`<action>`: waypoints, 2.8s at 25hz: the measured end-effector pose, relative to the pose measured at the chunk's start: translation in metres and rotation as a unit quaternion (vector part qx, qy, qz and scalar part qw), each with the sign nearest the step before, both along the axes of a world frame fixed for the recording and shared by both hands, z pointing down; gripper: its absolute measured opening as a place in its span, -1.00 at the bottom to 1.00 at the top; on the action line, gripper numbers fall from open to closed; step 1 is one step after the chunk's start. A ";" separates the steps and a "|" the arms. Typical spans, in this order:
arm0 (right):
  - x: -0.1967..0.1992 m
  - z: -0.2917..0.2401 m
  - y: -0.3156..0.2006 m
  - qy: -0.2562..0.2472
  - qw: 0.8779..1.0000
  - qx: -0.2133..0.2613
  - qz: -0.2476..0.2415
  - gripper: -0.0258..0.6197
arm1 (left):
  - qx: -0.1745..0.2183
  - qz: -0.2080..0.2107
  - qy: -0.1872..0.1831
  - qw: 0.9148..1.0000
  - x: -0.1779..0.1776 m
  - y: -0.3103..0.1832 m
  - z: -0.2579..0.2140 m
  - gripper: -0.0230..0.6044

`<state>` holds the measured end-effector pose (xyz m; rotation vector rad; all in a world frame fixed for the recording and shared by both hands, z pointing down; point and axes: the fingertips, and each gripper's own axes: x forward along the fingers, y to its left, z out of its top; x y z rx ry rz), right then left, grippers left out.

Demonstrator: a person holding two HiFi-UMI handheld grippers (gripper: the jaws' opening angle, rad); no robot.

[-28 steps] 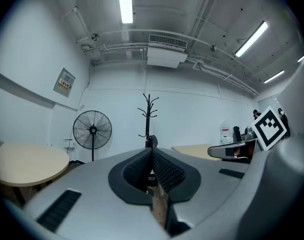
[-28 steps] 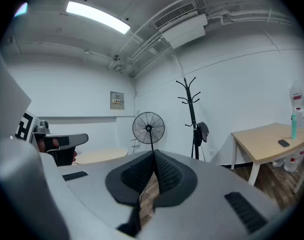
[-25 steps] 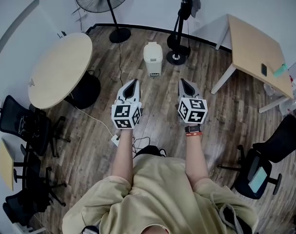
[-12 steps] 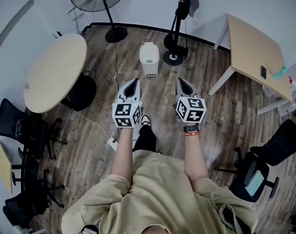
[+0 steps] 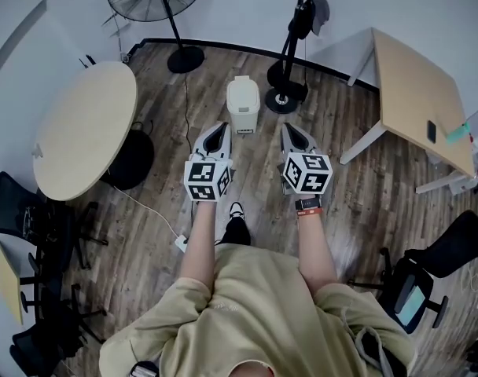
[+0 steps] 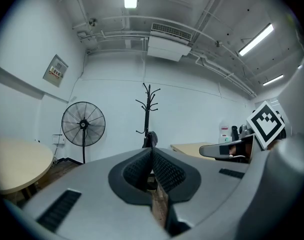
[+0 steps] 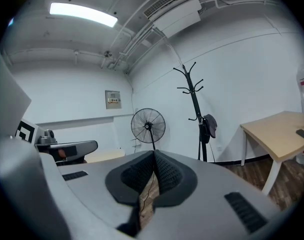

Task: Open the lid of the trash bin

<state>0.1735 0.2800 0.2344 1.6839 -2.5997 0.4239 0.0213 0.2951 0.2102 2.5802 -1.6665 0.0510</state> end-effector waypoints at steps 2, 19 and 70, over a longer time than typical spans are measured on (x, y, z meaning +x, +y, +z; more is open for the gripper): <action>-0.015 0.000 -0.024 0.002 1.000 -0.005 -0.001 -0.87 | -0.002 0.004 0.004 1.000 -0.012 -0.028 -0.001 -0.85; -0.120 0.027 -0.191 0.016 0.999 -0.037 -0.005 -0.87 | -0.021 0.030 0.037 0.999 -0.101 -0.212 0.027 -0.85; -0.143 0.317 -0.451 0.047 0.951 -0.275 -0.135 -0.87 | -0.234 0.057 0.028 0.970 -0.079 -0.485 0.290 -0.85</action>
